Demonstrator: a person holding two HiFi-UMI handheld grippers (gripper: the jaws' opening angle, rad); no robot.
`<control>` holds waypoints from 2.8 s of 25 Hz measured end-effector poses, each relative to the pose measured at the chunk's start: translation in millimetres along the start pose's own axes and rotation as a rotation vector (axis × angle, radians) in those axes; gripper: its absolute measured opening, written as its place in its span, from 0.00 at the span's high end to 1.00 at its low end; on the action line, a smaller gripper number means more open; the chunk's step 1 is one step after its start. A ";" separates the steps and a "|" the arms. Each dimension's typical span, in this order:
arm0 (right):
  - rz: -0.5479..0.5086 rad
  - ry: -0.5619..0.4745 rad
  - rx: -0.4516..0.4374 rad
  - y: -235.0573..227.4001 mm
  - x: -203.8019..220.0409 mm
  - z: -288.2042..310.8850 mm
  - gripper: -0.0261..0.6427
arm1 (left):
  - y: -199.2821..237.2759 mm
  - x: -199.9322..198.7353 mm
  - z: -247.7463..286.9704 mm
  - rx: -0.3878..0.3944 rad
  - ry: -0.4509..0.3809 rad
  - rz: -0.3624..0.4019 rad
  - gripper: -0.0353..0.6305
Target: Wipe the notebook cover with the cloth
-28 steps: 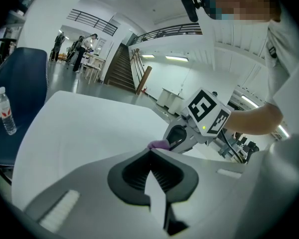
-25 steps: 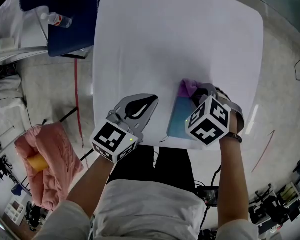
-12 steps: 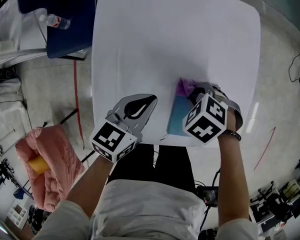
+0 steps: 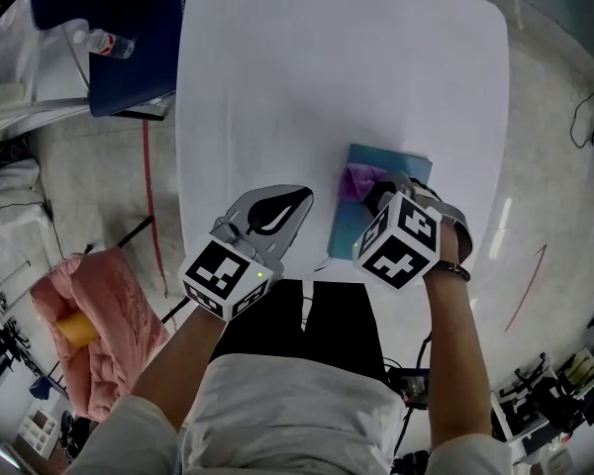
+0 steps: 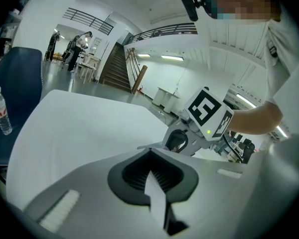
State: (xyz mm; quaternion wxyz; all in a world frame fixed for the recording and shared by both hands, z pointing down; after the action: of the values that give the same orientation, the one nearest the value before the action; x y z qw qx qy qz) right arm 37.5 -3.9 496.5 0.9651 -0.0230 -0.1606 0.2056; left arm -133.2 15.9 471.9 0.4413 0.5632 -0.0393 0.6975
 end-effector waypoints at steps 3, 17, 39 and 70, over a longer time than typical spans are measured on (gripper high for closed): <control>0.010 0.001 -0.023 6.7 2.5 0.2 0.80 | -3.2 3.0 -0.5 0.007 0.005 0.002 0.95; 0.026 0.024 -0.113 55.0 15.6 3.9 0.81 | -19.6 5.0 8.4 0.065 0.026 0.037 0.95; 0.058 0.034 -0.228 115.6 31.6 7.6 0.81 | -34.5 13.5 6.7 0.105 0.057 0.063 0.95; 0.226 -0.479 0.196 81.5 41.1 -96.8 0.81 | -57.3 -86.0 7.2 0.094 -0.016 0.203 0.95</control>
State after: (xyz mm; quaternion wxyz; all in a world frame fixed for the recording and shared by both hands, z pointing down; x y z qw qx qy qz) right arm 72.3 89.3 408.1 0.8683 0.1017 -0.3597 0.3262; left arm -92.0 -2.4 378.6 0.3412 0.5820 -0.0669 0.7351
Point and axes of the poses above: the fingertips, and each gripper's own axes: z forward along the fingers, y to its left, x out of its underside, the point moved 9 cm from there along -z, backward along the fingers, and after that the axes turned 9 degrees about -y, right-handed, at the moved point
